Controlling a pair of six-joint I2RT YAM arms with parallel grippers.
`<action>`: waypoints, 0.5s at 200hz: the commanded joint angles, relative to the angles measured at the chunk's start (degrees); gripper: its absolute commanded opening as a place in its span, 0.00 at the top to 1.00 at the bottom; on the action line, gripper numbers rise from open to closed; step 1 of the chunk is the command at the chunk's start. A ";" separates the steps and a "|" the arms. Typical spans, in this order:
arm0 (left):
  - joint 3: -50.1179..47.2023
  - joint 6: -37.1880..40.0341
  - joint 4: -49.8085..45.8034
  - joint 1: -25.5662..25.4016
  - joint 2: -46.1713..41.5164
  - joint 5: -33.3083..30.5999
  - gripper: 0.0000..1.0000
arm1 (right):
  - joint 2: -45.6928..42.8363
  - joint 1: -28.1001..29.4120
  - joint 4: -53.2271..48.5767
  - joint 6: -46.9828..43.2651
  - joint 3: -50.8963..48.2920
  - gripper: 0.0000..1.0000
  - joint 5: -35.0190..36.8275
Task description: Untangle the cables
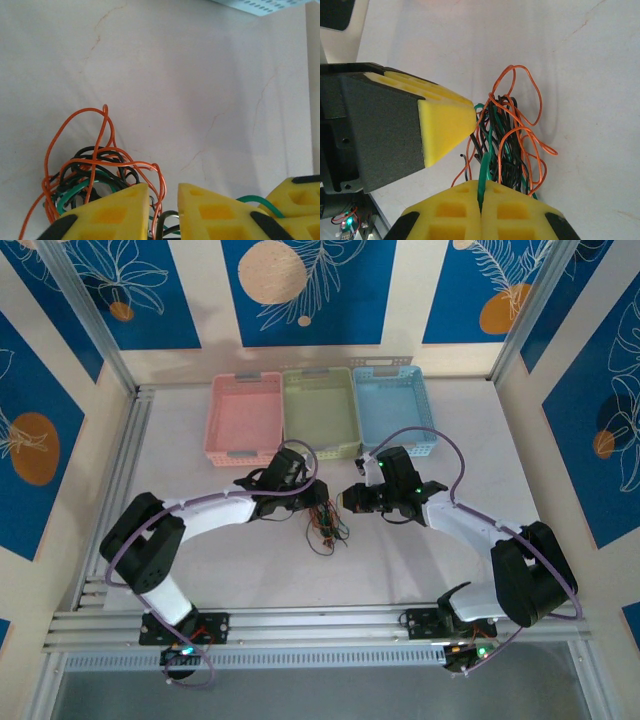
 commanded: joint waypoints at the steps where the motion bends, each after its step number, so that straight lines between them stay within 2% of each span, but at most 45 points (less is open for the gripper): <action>1: 1.04 0.20 1.20 0.18 0.50 1.44 0.87 | -1.52 0.18 0.52 0.12 -0.58 1.00 -1.69; 18: 1.04 0.21 1.10 0.15 0.16 1.46 1.00 | -1.58 0.19 0.48 0.08 -0.65 1.00 -1.69; 69: -0.04 1.34 0.68 -0.10 -3.33 2.55 1.00 | -2.14 0.07 0.54 0.36 -1.02 1.00 -0.93; 100: -3.07 1.52 0.22 -0.19 -9.49 5.01 1.00 | -2.99 -1.00 0.44 1.97 -1.80 1.00 0.59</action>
